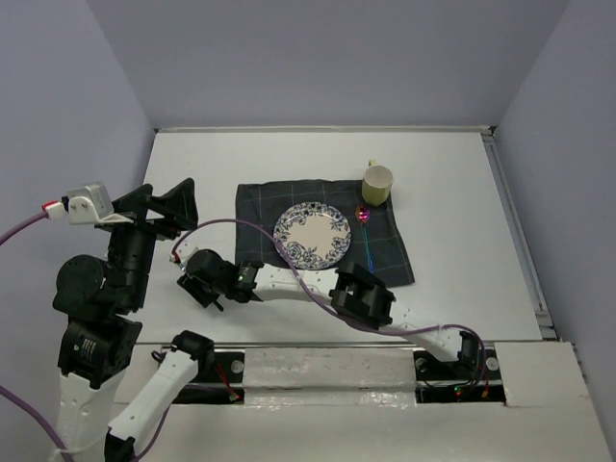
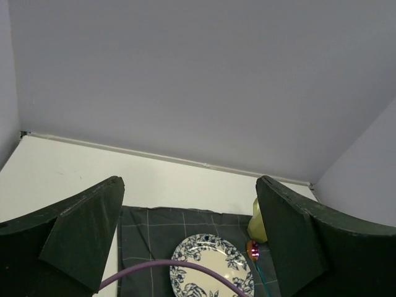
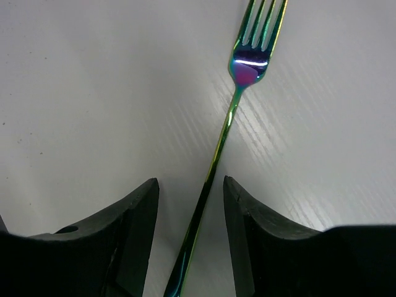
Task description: Set the dinner table for one person
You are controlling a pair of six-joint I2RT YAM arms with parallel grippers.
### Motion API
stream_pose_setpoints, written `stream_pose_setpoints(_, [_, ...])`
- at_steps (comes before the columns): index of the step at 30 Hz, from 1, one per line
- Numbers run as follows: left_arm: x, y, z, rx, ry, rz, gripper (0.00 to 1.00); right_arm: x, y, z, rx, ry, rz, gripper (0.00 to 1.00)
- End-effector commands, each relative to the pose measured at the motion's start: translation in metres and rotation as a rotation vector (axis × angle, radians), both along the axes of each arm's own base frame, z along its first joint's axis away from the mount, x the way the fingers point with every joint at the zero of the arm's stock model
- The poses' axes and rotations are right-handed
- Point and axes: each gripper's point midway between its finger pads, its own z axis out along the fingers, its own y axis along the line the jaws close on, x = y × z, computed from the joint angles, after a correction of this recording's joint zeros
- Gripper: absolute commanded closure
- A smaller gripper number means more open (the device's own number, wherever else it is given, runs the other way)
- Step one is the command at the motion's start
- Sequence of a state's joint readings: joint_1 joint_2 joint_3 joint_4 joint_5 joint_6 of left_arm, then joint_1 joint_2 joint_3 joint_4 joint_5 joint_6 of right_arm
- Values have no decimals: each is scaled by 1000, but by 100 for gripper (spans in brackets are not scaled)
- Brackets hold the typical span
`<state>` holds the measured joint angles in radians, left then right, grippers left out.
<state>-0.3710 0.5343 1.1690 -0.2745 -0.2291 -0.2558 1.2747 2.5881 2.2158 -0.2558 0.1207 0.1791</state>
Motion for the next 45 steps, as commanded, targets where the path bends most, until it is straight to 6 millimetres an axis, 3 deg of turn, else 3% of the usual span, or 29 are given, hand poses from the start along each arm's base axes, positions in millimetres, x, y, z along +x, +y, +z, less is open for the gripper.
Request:
stream_pose_setpoints(1, [-2, -1, 8, -11, -38, -9, 1, 0, 0, 4, -34, -41, 8, 49])
stream_pose_setpoints(5, [-1, -2, 4, -11, -42, -12, 1, -1, -9, -11, -87, -66, -8, 69])
stream_pose_setpoints(8, [1, -3, -2, -5, -38, -16, 1, -2, -14, -19, -104, -55, -14, 91])
stream_pose_setpoints(12, [3, -3, -9, 1, -29, -10, 1, 1, -12, -17, -83, -57, -40, 100])
stream_pose_setpoints(16, [6, -6, -18, -1, -15, -19, 1, 7, -3, -8, -39, -67, -70, 100])
stream_pose_setpoints(20, [6, -6, -24, 2, -3, -21, 1, 16, 10, 40, 106, -83, -138, 100])
stream_pose_setpoints(22, [6, -6, -25, 11, 0, -19, 1, 22, 4, 69, 177, -73, -173, 100])
stream_pose_setpoints(23, [7, -7, -27, 15, 4, -23, 1, 32, -3, 71, 215, -72, -223, 100])
stream_pose_setpoints(24, [7, -8, -27, 18, 2, -30, 1, 33, -5, 98, 271, -76, -242, 100])
stream_pose_setpoints(26, [9, -14, -31, 27, 8, -57, 1, 41, -9, 120, 362, -57, -292, 100])
stream_pose_setpoints(27, [11, -17, -35, 30, 14, -68, 1, 47, -18, 115, 358, -52, -320, 100])
stream_pose_setpoints(28, [12, -19, -37, 34, 18, -78, 1, 56, -26, 137, 405, -66, -362, 100])
stream_pose_setpoints(30, [14, -22, -44, 43, 30, -85, 1, 65, -39, 144, 433, -56, -419, 100])
stream_pose_setpoints(32, [13, -23, -47, 47, 26, -92, 1, 79, -57, 137, 440, -42, -472, 100])
stream_pose_setpoints(34, [15, -25, -56, 49, 33, -99, 1, 88, -73, 150, 485, -20, -527, 100])
stream_pose_setpoints(36, [17, -29, -70, 42, 51, -115, 1, 103, -96, 141, 479, -11, -611, 100])
stream_pose_setpoints(37, [17, -33, -74, 29, 50, -140, 1, 113, -111, 127, 465, -2, -672, 100])
stream_pose_setpoints(42, [26, -51, -117, 24, 107, -213, 1, 135, -156, 99, 420, 11, -857, 100])
stream_pose_setpoints(45, [31, -46, -135, 21, 108, -176, 1, 142, -168, 86, 392, 12, -926, 100])
